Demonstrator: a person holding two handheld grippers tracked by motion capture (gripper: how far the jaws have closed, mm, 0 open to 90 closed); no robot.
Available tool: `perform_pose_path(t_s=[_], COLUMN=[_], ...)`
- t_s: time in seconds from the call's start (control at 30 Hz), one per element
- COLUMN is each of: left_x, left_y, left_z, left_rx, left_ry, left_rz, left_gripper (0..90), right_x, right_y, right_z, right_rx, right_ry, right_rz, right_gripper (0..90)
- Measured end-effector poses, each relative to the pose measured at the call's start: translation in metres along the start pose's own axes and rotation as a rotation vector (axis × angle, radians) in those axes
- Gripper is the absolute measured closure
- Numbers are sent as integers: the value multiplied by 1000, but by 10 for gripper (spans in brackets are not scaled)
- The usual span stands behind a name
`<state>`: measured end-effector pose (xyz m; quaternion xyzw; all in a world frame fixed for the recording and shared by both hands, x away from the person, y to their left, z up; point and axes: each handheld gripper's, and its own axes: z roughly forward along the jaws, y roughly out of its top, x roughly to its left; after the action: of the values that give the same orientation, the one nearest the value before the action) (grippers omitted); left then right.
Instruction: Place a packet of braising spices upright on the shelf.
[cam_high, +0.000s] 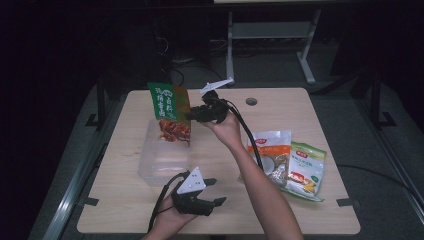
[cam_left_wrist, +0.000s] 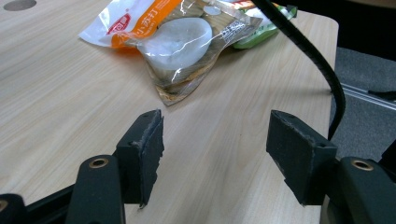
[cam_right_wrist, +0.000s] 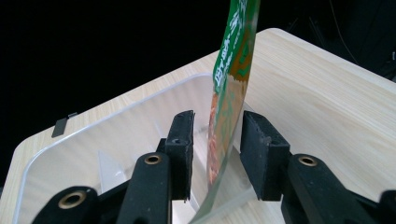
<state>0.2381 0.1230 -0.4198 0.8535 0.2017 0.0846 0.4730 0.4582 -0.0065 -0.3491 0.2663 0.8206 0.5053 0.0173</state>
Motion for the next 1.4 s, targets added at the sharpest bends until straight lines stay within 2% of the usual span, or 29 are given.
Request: perform_pose_path(t_s=[0.47, 0.87, 1.4], left_x=[1, 1, 2], left_y=[-1, -1, -1], left_z=[1, 3, 7], left_rx=[3, 8, 13], left_ry=[10, 11, 10], left_rz=[-18, -6, -19], left_gripper=[343, 342, 341], right_x=[-5, -7, -11], right_y=[-13, -27, -55], right_z=[-36, -67, -111], right_rx=[4, 4, 12], right_ry=[-17, -28, -70], right_rz=[20, 44, 71], right_gripper=[601, 572, 545])
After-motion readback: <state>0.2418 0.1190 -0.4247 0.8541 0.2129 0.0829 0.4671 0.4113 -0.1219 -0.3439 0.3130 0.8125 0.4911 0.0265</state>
